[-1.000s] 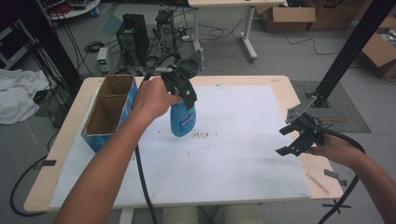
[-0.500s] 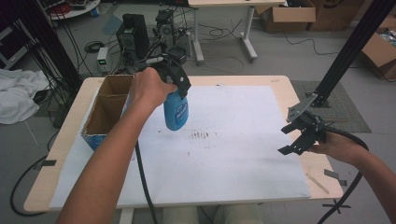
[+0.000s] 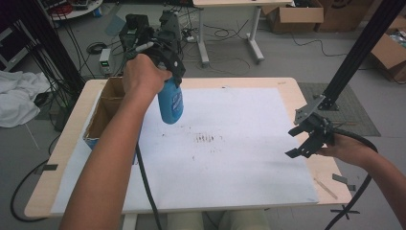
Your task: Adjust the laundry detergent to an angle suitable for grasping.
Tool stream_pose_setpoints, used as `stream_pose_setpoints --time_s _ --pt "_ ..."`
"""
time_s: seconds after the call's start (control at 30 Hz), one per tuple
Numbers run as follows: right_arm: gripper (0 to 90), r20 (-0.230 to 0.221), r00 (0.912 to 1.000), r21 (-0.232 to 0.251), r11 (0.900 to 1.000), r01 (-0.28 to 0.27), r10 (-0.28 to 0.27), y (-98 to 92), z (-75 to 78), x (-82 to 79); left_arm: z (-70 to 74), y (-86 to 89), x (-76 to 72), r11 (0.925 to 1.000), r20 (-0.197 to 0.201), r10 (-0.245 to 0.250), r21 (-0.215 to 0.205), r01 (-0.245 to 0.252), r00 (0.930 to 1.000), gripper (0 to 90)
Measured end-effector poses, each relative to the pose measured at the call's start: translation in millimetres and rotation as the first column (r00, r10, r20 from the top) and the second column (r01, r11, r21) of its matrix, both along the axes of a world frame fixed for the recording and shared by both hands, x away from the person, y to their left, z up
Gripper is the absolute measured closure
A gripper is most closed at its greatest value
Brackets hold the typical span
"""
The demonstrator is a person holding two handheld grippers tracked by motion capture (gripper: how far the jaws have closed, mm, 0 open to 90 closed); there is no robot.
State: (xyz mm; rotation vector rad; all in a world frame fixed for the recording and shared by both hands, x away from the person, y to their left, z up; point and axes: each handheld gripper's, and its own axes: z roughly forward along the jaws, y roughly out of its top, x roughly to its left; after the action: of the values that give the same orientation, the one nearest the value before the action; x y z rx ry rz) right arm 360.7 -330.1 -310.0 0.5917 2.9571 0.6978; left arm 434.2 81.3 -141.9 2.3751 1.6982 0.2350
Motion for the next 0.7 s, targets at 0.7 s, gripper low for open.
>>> stream_pose_setpoints --time_s 0.7 --pt "16.2 0.013 0.9998 -0.001 1.000 -0.017 0.017 -1.7 -2.4 0.9 44.8 59.9 -7.0 0.9800 0.054 0.199 -0.019 -0.198 0.9785 38.3"
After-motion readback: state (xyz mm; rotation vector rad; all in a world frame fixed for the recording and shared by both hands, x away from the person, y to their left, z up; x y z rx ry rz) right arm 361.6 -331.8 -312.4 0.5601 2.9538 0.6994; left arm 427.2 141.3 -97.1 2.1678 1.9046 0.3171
